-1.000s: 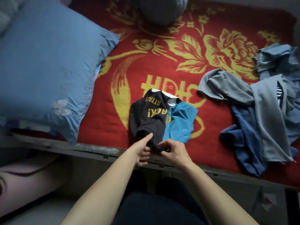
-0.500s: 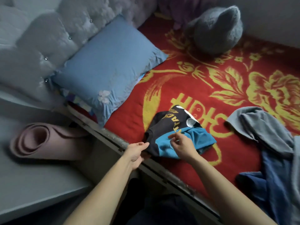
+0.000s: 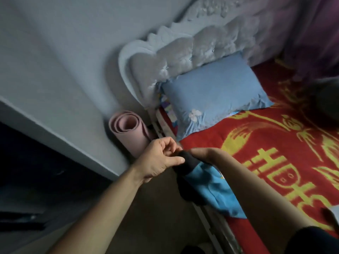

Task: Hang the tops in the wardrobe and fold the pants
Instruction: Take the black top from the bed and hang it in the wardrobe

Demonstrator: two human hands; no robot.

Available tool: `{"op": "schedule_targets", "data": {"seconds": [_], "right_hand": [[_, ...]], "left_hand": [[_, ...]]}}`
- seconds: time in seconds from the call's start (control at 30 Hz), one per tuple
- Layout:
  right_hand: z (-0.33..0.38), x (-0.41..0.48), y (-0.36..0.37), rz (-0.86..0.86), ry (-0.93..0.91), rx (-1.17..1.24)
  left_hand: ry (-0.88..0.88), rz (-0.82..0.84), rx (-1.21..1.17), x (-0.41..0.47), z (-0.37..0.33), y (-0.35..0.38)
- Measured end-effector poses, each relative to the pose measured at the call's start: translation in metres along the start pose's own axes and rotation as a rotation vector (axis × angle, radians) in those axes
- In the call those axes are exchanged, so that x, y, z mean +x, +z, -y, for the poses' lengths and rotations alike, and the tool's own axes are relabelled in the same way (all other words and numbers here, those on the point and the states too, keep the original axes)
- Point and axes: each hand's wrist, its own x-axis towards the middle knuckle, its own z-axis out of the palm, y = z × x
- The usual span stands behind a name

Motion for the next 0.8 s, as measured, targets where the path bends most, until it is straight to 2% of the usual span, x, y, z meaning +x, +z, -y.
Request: {"op": "schedule_targets", "data": {"seconds": [0.1, 0.2, 0.27, 0.33, 0.4, 0.43, 0.5, 0.57, 0.67, 0.73, 0.8], "right_hand": [[0.051, 0.005, 0.060, 0.084, -0.068, -0.050], [0.101, 0.018, 0.133, 0.034, -0.184, -0.290], [0.134, 0.030, 0.182, -0.105, -0.278, -0.465], [0.162, 0.042, 0.231, -0.369, -0.407, -0.562], [0.187, 0.047, 0.278, -0.622, -0.537, -0.544], [0.199, 0.050, 0.300, -0.667, -0.606, -0.524], [0.227, 0.048, 0.341, -0.619, -0.708, -0.558], [0.257, 0.042, 0.379, -0.500, -0.737, -0.762], [0.300, 0.038, 0.425, -0.220, -0.615, -1.048], [0.324, 0.039, 0.450, -0.077, -0.499, -1.090], [0.341, 0.044, 0.471, -0.033, -0.493, -1.006]], "left_hand": [[0.067, -0.110, 0.000, -0.053, -0.009, -0.066], [0.107, -0.239, -0.009, -0.120, -0.003, -0.134], [0.133, -0.301, 0.027, -0.168, 0.007, -0.179], [0.148, -0.373, 0.082, -0.217, 0.022, -0.227], [0.149, -0.463, 0.156, -0.265, 0.039, -0.274], [0.152, -0.509, 0.190, -0.288, 0.048, -0.297], [0.176, -0.609, 0.255, -0.327, 0.060, -0.338], [0.214, -0.720, 0.364, -0.358, 0.066, -0.372], [0.277, -0.851, 0.532, -0.394, 0.064, -0.416], [0.342, -0.915, 0.599, -0.413, 0.057, -0.439], [0.435, -0.986, 0.659, -0.426, 0.048, -0.458]]}}
